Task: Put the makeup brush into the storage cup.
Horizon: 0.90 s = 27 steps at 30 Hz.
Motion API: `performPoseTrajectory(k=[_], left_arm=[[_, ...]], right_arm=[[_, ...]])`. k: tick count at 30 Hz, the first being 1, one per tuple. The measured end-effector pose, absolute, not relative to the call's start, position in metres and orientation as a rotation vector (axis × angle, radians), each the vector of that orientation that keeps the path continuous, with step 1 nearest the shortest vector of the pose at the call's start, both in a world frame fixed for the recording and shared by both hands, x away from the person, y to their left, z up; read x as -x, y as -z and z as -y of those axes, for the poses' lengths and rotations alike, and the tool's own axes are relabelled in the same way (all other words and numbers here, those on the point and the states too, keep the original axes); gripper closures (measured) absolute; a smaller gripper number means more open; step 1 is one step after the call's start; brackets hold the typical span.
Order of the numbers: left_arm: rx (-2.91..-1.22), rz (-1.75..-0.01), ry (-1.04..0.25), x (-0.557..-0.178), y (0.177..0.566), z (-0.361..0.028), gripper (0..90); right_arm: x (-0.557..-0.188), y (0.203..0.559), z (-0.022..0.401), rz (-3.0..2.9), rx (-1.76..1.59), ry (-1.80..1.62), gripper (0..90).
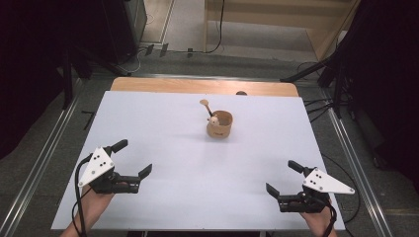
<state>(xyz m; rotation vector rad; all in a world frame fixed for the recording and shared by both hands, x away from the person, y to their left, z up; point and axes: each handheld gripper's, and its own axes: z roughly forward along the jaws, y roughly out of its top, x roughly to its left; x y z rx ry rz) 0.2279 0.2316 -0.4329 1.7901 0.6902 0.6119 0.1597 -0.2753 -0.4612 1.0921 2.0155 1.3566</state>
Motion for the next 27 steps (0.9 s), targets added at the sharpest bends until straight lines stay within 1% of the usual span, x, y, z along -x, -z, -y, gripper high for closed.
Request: performPoseTrajectory(k=[8, 27], left_arm=[[-1.803, -0.719, -0.631, -0.213, 0.443, -0.243, 0.0], [-1.818, -0.792, -0.648, -0.193, 0.454, -0.262, 0.0]], right_arm=[[-0.154, 0.461, 0.278, -1.991, -1.100, -1.348, 0.6], [-0.139, 0.464, 0.285, -1.956, -1.142, -1.321, 0.6]])
